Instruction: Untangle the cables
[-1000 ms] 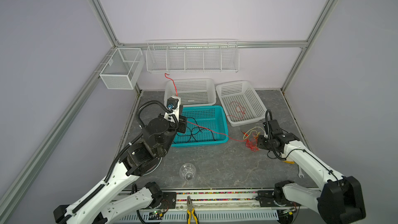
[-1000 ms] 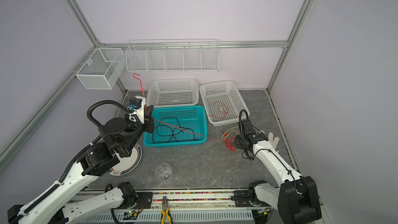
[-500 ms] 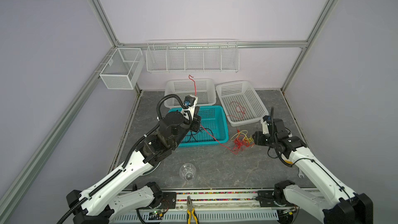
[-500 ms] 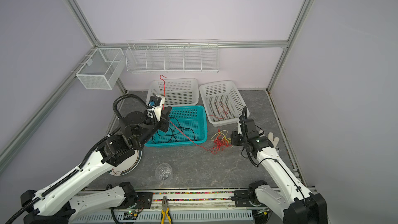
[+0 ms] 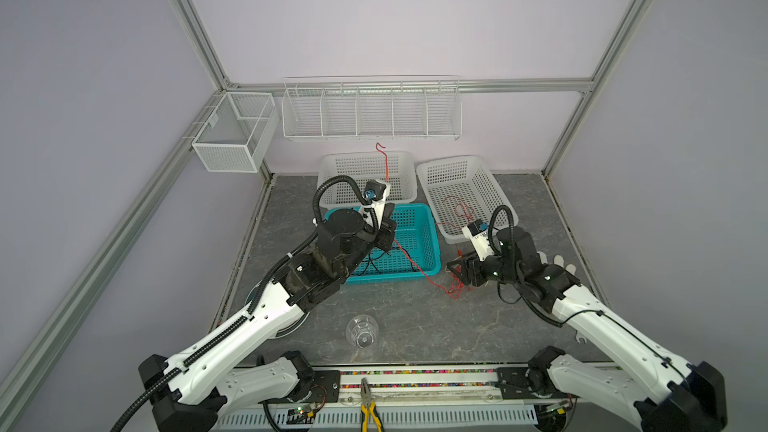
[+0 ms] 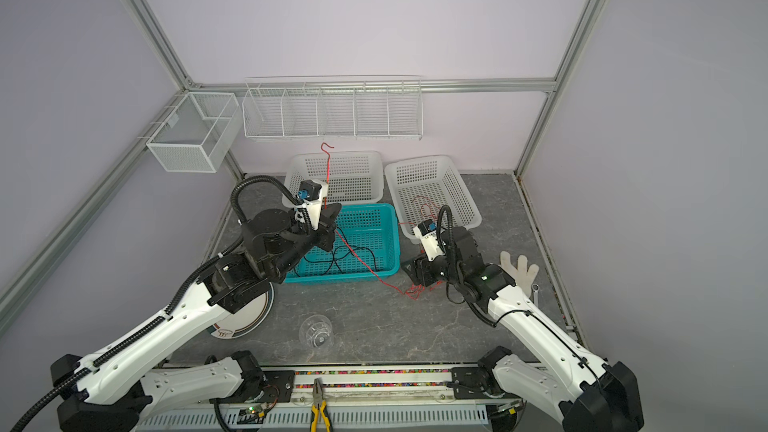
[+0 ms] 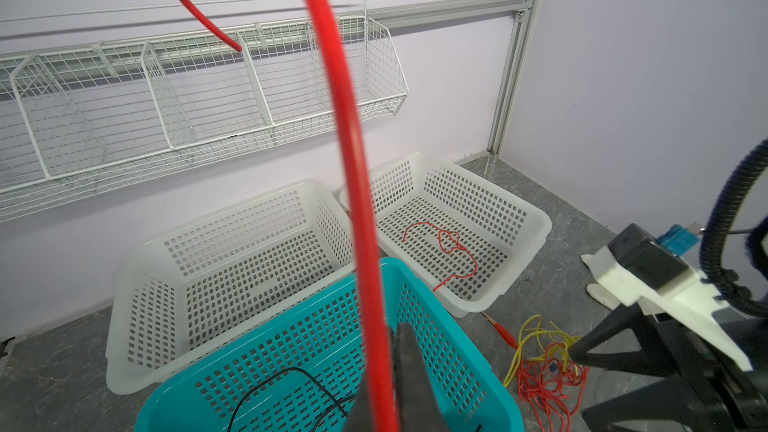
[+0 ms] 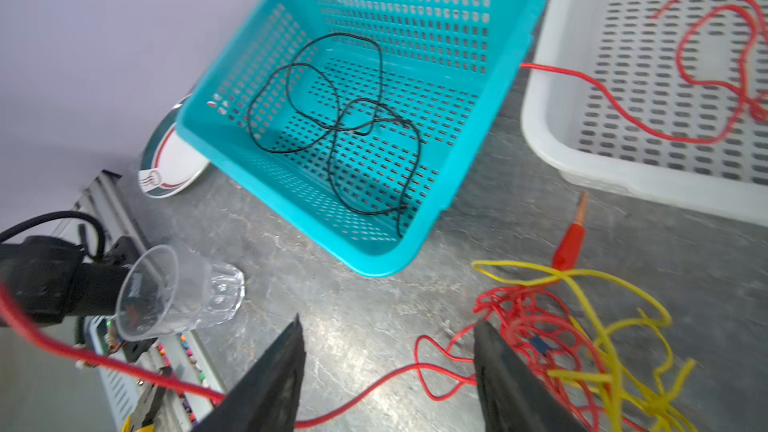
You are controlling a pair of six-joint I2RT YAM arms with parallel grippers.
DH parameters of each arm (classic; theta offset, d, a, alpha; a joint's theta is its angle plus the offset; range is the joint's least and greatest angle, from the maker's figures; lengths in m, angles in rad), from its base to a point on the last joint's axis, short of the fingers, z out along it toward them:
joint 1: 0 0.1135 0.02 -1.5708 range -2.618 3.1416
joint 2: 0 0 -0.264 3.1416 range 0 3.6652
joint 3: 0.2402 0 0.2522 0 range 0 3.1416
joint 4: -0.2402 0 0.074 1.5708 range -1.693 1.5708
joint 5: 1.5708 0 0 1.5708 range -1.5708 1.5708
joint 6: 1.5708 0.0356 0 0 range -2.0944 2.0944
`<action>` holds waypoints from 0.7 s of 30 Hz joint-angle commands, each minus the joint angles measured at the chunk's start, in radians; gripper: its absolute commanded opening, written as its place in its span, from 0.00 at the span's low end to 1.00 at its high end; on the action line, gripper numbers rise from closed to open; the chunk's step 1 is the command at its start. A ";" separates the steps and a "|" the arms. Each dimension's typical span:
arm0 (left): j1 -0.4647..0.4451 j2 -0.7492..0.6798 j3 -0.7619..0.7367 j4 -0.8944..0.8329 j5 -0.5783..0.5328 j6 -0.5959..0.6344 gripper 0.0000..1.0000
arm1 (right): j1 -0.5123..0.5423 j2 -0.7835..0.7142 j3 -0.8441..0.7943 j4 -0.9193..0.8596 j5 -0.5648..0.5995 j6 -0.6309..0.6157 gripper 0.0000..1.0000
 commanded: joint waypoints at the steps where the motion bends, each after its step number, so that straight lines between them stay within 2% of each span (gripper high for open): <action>1: 0.006 0.025 0.045 0.016 0.015 -0.015 0.00 | 0.020 -0.048 -0.027 0.050 -0.076 -0.035 0.67; 7: 0.006 0.060 0.064 0.013 0.001 -0.008 0.00 | 0.046 -0.114 -0.083 0.087 -0.176 -0.039 0.74; 15: 0.007 0.093 0.097 0.015 0.006 -0.001 0.00 | 0.138 -0.016 -0.112 0.141 -0.126 -0.027 0.74; 18: 0.007 0.097 0.100 0.016 0.000 0.006 0.00 | 0.165 0.016 -0.115 0.155 -0.071 -0.029 0.67; 21: 0.007 0.096 0.093 0.022 -0.006 0.009 0.00 | 0.166 0.029 -0.115 0.156 -0.020 -0.026 0.46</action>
